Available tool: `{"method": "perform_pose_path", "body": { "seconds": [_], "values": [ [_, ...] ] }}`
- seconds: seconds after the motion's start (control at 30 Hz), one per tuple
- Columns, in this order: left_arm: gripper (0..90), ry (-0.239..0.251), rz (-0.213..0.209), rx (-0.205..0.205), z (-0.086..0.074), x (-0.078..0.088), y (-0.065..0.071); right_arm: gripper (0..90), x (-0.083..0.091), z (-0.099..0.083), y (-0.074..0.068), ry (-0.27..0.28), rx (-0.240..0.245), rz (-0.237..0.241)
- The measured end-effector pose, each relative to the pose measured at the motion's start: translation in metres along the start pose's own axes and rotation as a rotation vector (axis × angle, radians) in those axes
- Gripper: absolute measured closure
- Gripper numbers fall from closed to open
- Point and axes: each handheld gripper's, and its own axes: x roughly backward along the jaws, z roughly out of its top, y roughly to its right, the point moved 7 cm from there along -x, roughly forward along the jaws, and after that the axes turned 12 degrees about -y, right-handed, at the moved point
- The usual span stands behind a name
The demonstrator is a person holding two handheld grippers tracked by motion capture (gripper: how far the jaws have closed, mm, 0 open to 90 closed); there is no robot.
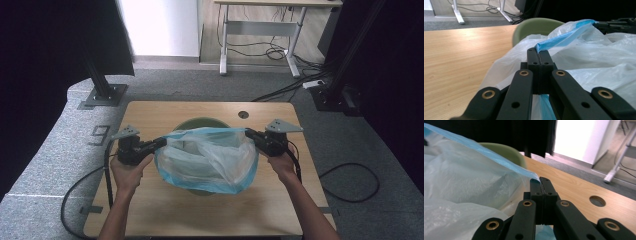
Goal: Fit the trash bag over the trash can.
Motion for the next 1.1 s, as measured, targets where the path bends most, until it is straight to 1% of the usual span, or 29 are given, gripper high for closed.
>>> {"method": "perform_pose_path", "body": {
  "seconds": [0.07, 0.1, 0.13, 0.17, 0.2, 0.23, 0.3, 0.33, 0.4, 0.43, 0.5, 0.53, 0.57, 0.6, 0.63, 0.67, 0.7, 0.73, 0.83, 0.9, 0.93, 0.97, 1.0, 1.07, 1.1],
  "values": [
    [89.9, 0.001, 0.003, 0.013, 0.003, -0.001, -0.007, 88.3, -0.008, 0.006, 0.003, -0.011, -0.006, -0.015],
    [89.9, 0.001, 0.006, 0.016, 0.004, -0.002, -0.009, 88.2, -0.014, 0.009, 0.005, -0.019, 0.001, -0.031],
    [89.9, 0.002, 0.009, 0.021, 0.005, -0.003, -0.012, 88.2, -0.014, 0.009, 0.005, -0.019, 0.001, -0.031],
    [89.9, 0.003, 0.011, 0.024, 0.007, -0.004, -0.014, 88.3, -0.018, 0.010, 0.007, -0.025, 0.005, -0.038],
    [89.9, 0.002, 0.024, 0.032, 0.009, -0.006, -0.020, 88.2, -0.025, 0.012, 0.011, -0.034, 0.001, -0.055],
    [89.9, 0.002, 0.024, 0.032, 0.009, -0.006, -0.020, 88.2, -0.025, 0.012, 0.011, -0.034, 0.001, -0.055],
    [89.9, -0.002, 0.033, 0.038, 0.011, -0.009, -0.026, 88.2, -0.031, 0.013, 0.015, -0.038, -0.011, -0.060],
    [89.9, -0.003, 0.038, 0.045, 0.012, -0.011, -0.029, 88.2, -0.037, 0.014, 0.018, -0.041, -0.020, -0.056],
    [89.9, -0.004, 0.042, 0.053, 0.013, -0.013, -0.034, 88.2, -0.038, 0.015, 0.019, -0.044, -0.023, -0.057],
    [89.9, -0.005, 0.043, 0.057, 0.014, -0.014, -0.036, 88.2, -0.041, 0.016, 0.020, -0.037, -0.025, -0.058],
    [89.9, -0.005, 0.048, 0.063, 0.015, -0.017, -0.039, 88.2, -0.045, 0.016, 0.022, -0.030, -0.042, -0.049],
    [90.0, -0.006, 0.049, 0.067, 0.015, -0.019, -0.041, 88.2, -0.052, 0.014, 0.025, -0.033, -0.057, -0.048],
    [90.0, -0.007, 0.054, 0.067, 0.016, -0.020, -0.043, 88.2, -0.052, 0.014, 0.025, -0.033, -0.057, -0.048],
    [90.0, -0.010, 0.058, 0.070, 0.016, -0.022, -0.045, 88.1, -0.056, 0.012, 0.029, -0.034, -0.085, -0.039],
    [90.0, -0.012, 0.056, 0.073, 0.016, -0.023, -0.046, 88.1, -0.056, 0.012, 0.029, -0.034, -0.085, -0.039],
    [90.0, -0.014, 0.061, 0.080, 0.016, -0.026, -0.049, 87.9, -0.061, 0.011, 0.032, -0.030, -0.123, -0.023],
    [90.0, -0.014, 0.061, 0.080, 0.016, -0.026, -0.049, 87.9, -0.061, 0.011, 0.032, -0.030, -0.123, -0.023],
    [90.0, -0.015, 0.062, 0.084, 0.016, -0.028, -0.050, 87.8, -0.065, 0.008, 0.032, -0.030, -0.153, -0.017],
    [90.0, -0.037, 0.067, 0.097, 0.014, -0.034, -0.053, 87.7, -0.069, 0.006, 0.032, -0.024, -0.165, -0.012],
    [90.0, -0.049, 0.066, 0.106, 0.013, -0.037, -0.055, 87.7, -0.073, 0.002, 0.031, -0.030, -0.172, -0.006],
    [90.0, -0.067, 0.061, 0.111, 0.012, -0.041, -0.055, 87.7, -0.078, -0.003, 0.031, -0.042, -0.181, -0.002],
    [90.0, -0.067, 0.061, 0.111, 0.012, -0.041, -0.055, 87.7, -0.078, -0.003, 0.031, -0.042, -0.181, -0.002],
    [90.0, -0.080, 0.060, 0.113, 0.011, -0.044, -0.055, 87.7, -0.080, -0.006, 0.031, -0.050, -0.188, 0.002],
    [90.0, -0.114, 0.052, 0.124, 0.009, -0.050, -0.055, 87.7, -0.084, -0.011, 0.032, -0.081, -0.210, 0.015],
    [90.0, -0.125, 0.055, 0.129, 0.008, -0.052, -0.056, 87.7, -0.087, -0.013, 0.032, -0.096, -0.220, 0.019]
  ]
}}
